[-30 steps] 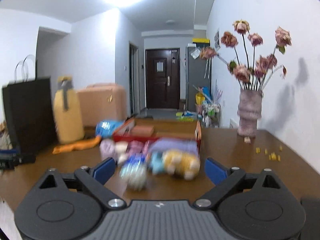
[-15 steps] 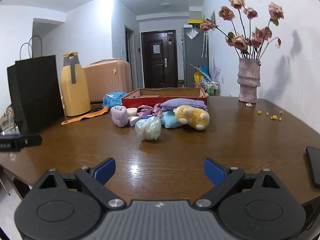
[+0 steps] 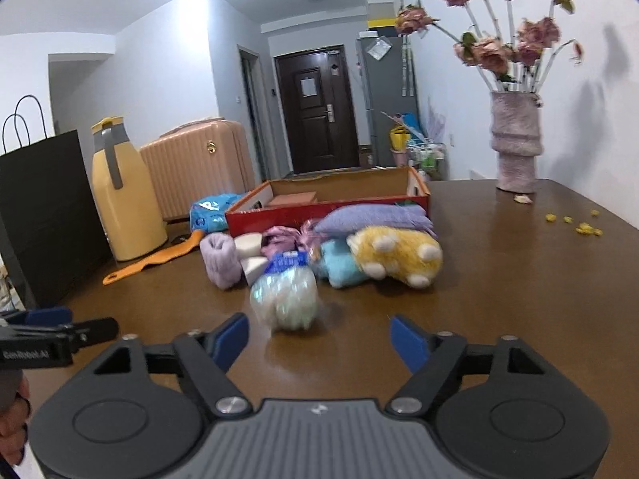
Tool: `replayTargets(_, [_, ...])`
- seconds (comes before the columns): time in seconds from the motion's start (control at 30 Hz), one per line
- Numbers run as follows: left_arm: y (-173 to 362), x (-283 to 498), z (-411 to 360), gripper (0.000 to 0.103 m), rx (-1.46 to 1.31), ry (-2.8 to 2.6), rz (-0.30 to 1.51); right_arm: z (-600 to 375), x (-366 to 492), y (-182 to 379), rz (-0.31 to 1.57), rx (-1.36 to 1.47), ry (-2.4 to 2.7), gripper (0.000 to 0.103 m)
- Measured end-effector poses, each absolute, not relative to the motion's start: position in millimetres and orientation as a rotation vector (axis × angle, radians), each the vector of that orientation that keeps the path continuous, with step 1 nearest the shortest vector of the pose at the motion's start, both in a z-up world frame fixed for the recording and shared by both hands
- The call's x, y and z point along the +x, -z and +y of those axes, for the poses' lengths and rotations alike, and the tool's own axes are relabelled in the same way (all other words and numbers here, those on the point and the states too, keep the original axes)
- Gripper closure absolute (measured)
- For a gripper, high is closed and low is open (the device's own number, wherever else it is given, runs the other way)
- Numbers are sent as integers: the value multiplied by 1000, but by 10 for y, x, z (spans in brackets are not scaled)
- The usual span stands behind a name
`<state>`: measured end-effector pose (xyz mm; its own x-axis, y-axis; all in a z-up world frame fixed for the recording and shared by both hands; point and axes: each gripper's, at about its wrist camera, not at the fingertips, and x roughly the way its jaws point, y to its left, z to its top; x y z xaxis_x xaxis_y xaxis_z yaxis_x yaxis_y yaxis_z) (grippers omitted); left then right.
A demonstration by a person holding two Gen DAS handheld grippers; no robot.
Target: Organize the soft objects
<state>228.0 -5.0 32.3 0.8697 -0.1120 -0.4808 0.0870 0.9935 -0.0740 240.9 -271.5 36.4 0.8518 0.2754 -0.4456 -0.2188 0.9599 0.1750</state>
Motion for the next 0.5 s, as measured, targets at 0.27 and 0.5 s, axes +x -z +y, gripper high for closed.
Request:
replayTargets(0.27, [-310, 3121, -316, 15, -45, 200, 516, -2572, 3419, -334, 510, 78, -314, 54])
replayTargets(0.5, [-208, 3665, -424, 41, -59, 249, 573, -2203, 4065, -110, 563, -10, -358, 66])
